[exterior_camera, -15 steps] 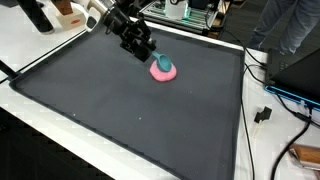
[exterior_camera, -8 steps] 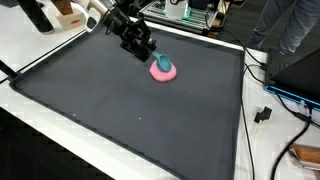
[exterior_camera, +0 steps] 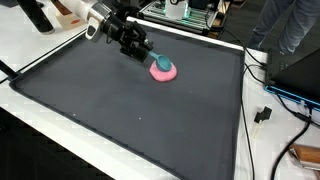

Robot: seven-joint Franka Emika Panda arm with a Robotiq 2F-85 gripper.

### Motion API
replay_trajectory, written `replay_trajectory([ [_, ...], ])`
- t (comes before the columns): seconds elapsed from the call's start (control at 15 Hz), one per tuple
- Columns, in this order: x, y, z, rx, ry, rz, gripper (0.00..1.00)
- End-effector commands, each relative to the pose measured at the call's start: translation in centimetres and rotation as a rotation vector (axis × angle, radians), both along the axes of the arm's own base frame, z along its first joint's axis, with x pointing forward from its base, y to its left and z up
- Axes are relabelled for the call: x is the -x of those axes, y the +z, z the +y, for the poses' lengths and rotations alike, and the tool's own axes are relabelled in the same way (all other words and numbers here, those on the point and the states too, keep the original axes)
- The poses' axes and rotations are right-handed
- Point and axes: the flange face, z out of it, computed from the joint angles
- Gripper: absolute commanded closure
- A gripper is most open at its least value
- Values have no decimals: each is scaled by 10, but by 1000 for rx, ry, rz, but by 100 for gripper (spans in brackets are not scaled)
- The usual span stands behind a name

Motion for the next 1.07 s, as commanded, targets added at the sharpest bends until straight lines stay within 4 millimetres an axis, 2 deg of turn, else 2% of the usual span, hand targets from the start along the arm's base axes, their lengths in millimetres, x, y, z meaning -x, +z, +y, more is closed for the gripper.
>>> replay_trajectory([
  [0.0,6,-27,-5,-38,13,-42,75],
  [0.33,4,-40,-8,27,-31,-54,75],
  [0.73,7,-54,-15,39,-102,58,75],
  [1.0,6,-57,-12,88,-70,72,75],
])
